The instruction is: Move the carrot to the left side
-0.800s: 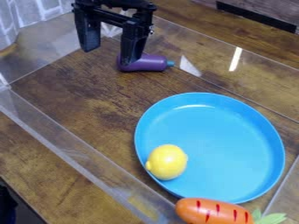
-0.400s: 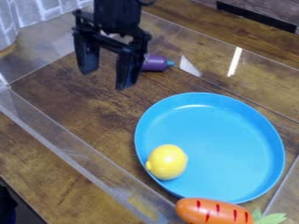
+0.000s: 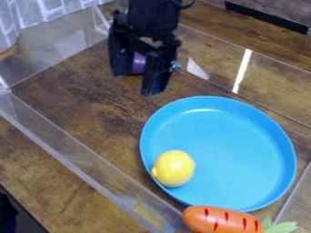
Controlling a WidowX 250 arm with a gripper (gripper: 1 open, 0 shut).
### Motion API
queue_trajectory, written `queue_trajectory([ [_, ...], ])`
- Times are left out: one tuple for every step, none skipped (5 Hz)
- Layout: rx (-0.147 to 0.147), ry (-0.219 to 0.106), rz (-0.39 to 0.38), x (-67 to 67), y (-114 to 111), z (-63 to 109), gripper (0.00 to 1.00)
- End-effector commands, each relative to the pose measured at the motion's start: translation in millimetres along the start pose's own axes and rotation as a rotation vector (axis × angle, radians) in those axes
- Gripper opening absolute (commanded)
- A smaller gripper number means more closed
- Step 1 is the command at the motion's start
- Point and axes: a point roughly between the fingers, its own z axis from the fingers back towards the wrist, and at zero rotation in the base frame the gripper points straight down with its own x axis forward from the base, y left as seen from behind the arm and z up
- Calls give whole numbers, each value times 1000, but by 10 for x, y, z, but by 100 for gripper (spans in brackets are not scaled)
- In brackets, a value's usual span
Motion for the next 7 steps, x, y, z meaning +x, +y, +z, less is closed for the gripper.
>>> queue_trajectory([
  [36,-52,-205,136,-194,264,100],
  [63,-57,-383,113,-453,131,100],
  [92,-56,-513,80,-619,-102,100],
  [117,-54,-612,135,-655,-460,100],
  [129,-64,-657,189,-645,-739,100],
  [147,-83,-658,209,-472,-660,100],
  [149,-78,-686,260,-315,-606,100],
])
